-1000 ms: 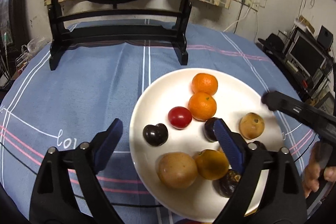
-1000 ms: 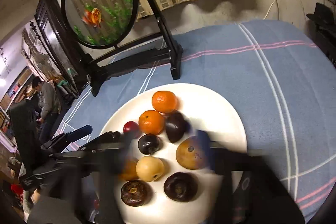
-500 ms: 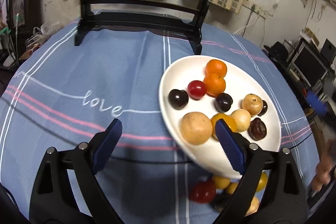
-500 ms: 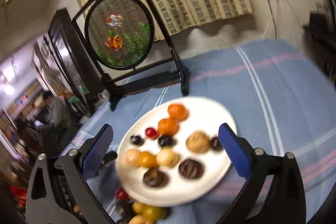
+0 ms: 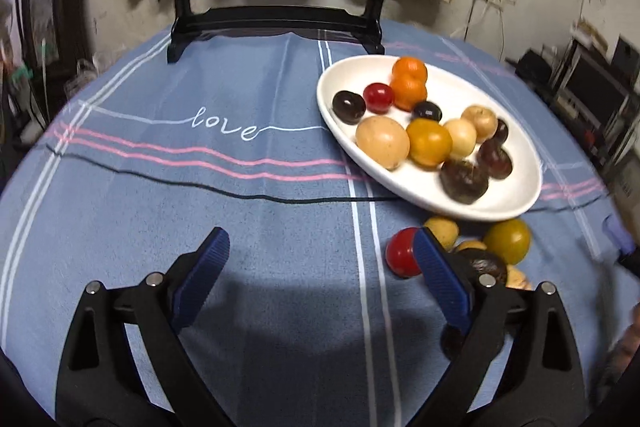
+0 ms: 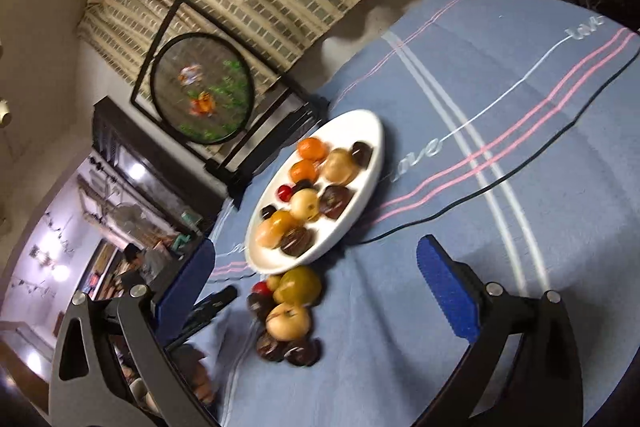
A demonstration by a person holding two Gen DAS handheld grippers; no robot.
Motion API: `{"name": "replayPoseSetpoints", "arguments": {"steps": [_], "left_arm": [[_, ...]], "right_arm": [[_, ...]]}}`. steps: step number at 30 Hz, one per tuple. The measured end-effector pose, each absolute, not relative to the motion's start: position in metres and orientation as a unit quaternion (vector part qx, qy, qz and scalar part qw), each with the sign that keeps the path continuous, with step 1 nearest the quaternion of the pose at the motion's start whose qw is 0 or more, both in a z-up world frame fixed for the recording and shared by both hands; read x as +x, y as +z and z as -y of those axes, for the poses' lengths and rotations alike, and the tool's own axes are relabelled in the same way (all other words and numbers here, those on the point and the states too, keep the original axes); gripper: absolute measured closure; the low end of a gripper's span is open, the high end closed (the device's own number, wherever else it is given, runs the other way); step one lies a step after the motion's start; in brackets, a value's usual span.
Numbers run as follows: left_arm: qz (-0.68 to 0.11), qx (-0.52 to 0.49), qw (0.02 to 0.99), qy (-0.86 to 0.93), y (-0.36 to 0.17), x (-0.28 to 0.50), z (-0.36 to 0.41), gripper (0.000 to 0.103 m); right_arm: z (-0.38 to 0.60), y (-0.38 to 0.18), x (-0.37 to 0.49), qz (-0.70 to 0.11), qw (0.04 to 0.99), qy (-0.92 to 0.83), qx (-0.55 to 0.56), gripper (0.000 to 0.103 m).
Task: Organize fruits
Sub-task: 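Move both tools back from the plate toward the fruit pile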
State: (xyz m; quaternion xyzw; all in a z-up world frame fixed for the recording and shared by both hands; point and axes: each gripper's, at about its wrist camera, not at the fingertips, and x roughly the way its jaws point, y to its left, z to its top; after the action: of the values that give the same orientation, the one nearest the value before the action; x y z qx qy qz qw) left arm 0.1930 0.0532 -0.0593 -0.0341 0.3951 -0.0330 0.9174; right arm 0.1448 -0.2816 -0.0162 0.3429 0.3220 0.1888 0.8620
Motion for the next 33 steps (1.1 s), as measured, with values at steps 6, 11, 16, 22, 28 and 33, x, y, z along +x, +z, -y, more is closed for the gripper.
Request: {"name": "replayPoseSetpoints", "arguments": {"steps": [6,11,16,22,28,33], "left_arm": [[-0.369,-0.036,0.924,-0.092,-0.046,0.185,-0.036,0.008],[-0.354,0.031,0.929,-0.103,-0.048,0.179,0.000,0.003],[-0.306,0.131,0.940,-0.078,-0.049,0.168,0.022,0.002],[-0.321,0.148,0.935,0.027,-0.056,0.165,-0.023,0.002],[-0.336,-0.036,0.941,0.004,-0.043,0.157,-0.094,0.002],[-0.376,-0.042,0.923,-0.070,-0.056,0.163,-0.074,0.002]], "right_arm": [[0.251,0.014,0.183,-0.364,0.852,0.212,0.312,0.001],[0.242,0.004,0.193,-0.328,0.872,0.212,0.295,0.001],[0.249,-0.013,0.200,-0.363,0.864,0.200,0.287,0.001],[0.255,-0.004,0.192,-0.351,0.868,0.202,0.286,0.001],[0.257,0.000,0.189,-0.343,0.865,0.214,0.298,0.001],[0.254,-0.002,0.191,-0.357,0.861,0.210,0.296,0.001]]}}
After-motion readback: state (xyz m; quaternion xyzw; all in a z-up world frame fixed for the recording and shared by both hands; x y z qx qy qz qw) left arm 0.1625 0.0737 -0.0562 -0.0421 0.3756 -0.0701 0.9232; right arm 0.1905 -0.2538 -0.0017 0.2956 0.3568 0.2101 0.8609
